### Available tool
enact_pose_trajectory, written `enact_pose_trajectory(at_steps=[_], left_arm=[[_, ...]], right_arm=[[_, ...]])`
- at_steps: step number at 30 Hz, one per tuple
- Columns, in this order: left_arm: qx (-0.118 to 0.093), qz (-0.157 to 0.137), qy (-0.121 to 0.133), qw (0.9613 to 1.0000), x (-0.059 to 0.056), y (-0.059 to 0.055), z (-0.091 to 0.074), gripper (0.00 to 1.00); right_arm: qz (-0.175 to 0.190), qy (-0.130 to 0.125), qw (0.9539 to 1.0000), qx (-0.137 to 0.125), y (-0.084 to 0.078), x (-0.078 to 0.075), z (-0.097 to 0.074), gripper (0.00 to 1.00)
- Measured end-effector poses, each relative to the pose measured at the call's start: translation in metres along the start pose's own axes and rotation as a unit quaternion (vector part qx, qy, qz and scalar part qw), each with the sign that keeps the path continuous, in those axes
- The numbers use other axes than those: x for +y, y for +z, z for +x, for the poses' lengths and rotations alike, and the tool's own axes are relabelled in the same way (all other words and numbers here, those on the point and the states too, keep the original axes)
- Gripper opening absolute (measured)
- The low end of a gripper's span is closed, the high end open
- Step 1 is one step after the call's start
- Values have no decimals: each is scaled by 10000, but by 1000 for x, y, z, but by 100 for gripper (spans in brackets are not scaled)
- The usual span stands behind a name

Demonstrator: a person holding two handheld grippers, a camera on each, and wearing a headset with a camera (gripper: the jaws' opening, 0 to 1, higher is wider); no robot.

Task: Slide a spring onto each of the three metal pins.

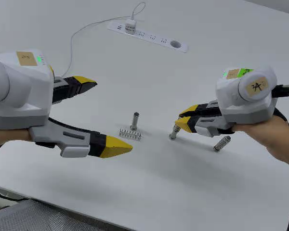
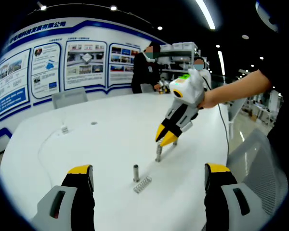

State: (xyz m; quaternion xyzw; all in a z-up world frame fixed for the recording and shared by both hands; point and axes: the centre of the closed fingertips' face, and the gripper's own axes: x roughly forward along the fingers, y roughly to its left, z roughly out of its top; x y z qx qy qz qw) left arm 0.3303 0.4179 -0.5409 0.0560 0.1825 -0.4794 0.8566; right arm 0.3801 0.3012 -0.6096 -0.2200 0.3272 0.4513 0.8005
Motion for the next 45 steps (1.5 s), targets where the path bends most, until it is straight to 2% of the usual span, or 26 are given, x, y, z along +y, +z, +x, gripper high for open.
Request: enact_pose_trajectory(at_steps=[6,18,45], left_arm=[[-31,-3,5,10000,2,3,1,98],[19,-24,-30,10000,2,-1,2,97],[-21,4,88,10000,10,4,-13,97]], right_arm=[[0,-5,10000,58,-5,0,5,11],[83,-15,9998,166,-13,-1,15,11],[49,-78,9995,317,-18,3,16,12]])
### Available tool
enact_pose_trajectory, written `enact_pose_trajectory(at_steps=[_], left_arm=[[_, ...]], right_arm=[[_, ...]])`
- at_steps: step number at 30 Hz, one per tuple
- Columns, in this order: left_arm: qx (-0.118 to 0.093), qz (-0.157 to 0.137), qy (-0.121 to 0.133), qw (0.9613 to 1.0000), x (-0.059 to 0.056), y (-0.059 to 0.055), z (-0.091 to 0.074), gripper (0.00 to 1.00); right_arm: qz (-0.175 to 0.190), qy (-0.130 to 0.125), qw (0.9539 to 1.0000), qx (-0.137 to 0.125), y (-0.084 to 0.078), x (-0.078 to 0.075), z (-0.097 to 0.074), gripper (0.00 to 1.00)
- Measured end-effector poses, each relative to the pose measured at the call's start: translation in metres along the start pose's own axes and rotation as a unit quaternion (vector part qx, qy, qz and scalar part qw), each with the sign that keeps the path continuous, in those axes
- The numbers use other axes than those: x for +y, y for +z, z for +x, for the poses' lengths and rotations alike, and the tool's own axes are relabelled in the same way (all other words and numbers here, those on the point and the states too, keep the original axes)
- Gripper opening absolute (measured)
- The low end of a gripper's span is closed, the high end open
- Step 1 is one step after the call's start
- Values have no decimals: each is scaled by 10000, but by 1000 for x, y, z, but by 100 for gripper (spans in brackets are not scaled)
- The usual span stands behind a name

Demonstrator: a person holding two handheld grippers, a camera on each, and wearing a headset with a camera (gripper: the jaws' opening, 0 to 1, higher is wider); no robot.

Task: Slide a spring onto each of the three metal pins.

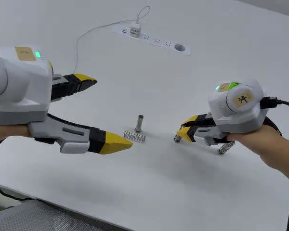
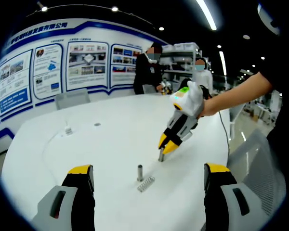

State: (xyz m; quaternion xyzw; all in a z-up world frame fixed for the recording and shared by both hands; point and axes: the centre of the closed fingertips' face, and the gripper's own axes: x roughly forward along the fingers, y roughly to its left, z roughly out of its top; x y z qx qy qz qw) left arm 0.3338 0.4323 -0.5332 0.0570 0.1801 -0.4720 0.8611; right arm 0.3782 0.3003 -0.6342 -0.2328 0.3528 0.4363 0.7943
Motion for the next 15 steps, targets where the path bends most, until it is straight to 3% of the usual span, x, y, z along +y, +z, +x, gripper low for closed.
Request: enact_pose_trajectory(at_steps=[9,15], left_arm=[[38,27,21,10000,1,0,-6,97],[78,42,30,10000,3,-2,-12,97]], right_arm=[[9,-22,10000,-34,2,0,-3,13],[-70,-158,9992,-371,23,-1,-8,17]])
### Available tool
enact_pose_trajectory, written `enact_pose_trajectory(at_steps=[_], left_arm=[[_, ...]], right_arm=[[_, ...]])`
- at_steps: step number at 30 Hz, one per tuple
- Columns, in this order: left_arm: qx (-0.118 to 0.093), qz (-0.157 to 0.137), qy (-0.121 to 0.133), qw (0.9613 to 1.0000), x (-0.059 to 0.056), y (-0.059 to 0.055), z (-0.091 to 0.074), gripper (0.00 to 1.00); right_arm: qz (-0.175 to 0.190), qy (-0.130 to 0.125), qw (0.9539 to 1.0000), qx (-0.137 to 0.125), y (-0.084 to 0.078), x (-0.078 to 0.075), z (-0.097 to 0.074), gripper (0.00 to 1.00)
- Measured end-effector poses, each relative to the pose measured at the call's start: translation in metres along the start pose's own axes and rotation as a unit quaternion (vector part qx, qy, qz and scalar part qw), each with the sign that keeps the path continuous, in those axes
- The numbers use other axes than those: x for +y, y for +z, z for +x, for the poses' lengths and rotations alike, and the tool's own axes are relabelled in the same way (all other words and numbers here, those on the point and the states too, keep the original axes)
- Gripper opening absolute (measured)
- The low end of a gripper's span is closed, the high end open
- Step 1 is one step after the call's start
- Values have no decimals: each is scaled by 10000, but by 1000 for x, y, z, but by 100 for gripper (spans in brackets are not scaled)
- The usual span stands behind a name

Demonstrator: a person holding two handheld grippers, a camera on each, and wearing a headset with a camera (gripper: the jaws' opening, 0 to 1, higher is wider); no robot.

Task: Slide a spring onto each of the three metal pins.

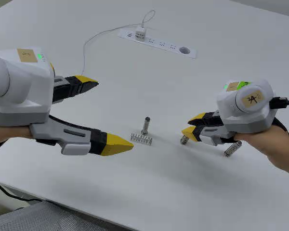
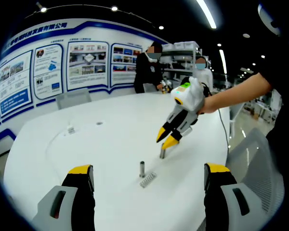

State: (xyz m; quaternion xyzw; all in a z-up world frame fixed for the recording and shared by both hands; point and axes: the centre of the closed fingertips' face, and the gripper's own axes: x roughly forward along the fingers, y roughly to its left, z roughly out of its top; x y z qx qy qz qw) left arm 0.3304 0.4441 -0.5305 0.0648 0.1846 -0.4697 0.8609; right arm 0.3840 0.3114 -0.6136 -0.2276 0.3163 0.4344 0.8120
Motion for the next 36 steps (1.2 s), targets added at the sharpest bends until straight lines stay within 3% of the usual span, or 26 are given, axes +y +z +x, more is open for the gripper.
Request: enact_pose_trajectory(at_steps=[5,9,22,36], left_arm=[[16,-16,-5,10000,2,-2,-4,97],[25,-27,-22,10000,4,-3,-6,97],[-7,-97,-63,9999,5,-6,-8,96],[129,-29,-238,9996,2,-11,-7,96]], right_arm=[[-213,203,9992,-268,23,19,5,17],[-435,382,9981,-232,26,33,15,17],[-676,642,9956,-78,18,56,39,16],[-734,701,9945,255,6,61,66,15]])
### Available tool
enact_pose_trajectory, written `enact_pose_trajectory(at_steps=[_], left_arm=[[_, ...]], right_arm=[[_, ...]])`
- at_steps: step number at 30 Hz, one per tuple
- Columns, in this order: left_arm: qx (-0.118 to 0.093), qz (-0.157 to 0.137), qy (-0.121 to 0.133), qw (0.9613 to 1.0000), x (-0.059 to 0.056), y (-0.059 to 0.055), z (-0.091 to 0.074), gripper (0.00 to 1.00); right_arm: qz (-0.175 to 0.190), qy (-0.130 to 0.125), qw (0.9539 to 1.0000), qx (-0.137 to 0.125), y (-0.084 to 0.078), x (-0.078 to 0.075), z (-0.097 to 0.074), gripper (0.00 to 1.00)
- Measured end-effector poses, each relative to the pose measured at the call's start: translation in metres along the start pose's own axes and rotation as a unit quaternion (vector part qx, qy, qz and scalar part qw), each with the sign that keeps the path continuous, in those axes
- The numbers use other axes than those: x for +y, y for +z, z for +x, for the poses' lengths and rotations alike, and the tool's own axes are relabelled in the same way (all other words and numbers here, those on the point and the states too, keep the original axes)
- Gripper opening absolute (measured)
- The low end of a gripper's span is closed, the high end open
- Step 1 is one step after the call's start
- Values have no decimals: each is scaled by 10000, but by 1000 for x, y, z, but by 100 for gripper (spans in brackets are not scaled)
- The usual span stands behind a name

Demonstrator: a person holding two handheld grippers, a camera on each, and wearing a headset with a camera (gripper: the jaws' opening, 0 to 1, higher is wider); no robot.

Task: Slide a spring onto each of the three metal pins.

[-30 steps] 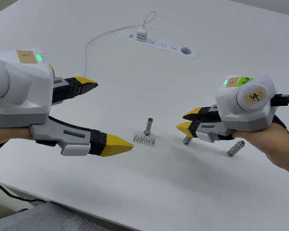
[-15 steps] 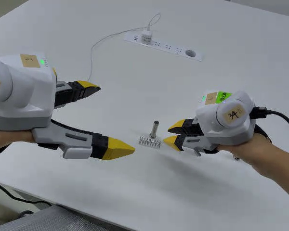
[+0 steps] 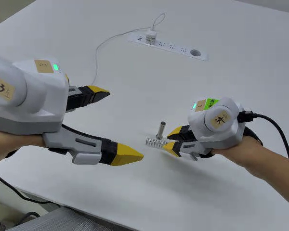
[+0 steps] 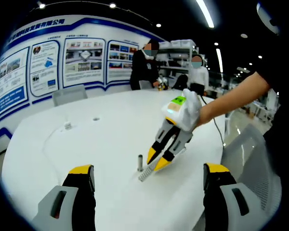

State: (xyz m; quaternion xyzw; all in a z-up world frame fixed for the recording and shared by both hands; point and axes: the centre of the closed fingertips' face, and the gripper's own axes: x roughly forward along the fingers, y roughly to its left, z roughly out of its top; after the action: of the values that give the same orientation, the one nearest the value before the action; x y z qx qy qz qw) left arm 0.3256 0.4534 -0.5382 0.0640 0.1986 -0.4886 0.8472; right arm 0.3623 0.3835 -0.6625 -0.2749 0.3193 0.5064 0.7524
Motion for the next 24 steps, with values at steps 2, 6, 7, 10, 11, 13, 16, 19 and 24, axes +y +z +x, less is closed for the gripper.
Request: enact_pose_trajectory(at_steps=[2,6,7,10,11,13,16,19,24], left_arm=[[11,-2,3,10000,1,-1,-1,96],[28,-27,4,10000,2,-3,-2,96],[35,-33,8,10000,2,-4,-2,96],[40,-35,20,10000,2,-4,-3,96],[37,-37,19,10000,2,-4,-3,96],[36,-41,31,10000,3,-4,-4,96],[35,-63,65,10000,5,-5,-5,95],[38,-65,56,10000,5,-5,-5,95],[98,-47,-52,9999,0,-6,-3,95]], right_arm=[[-2,16,10000,51,-1,0,3,15],[16,78,9999,89,-2,2,6,14],[11,102,9999,96,-2,2,8,14],[-49,201,9996,205,-6,6,12,14],[-99,209,9994,275,-9,6,14,15],[9,236,9995,215,-7,7,14,13],[162,272,9993,203,-7,9,14,12],[211,259,9992,206,-7,8,14,12],[428,250,9986,156,-4,11,13,11]])
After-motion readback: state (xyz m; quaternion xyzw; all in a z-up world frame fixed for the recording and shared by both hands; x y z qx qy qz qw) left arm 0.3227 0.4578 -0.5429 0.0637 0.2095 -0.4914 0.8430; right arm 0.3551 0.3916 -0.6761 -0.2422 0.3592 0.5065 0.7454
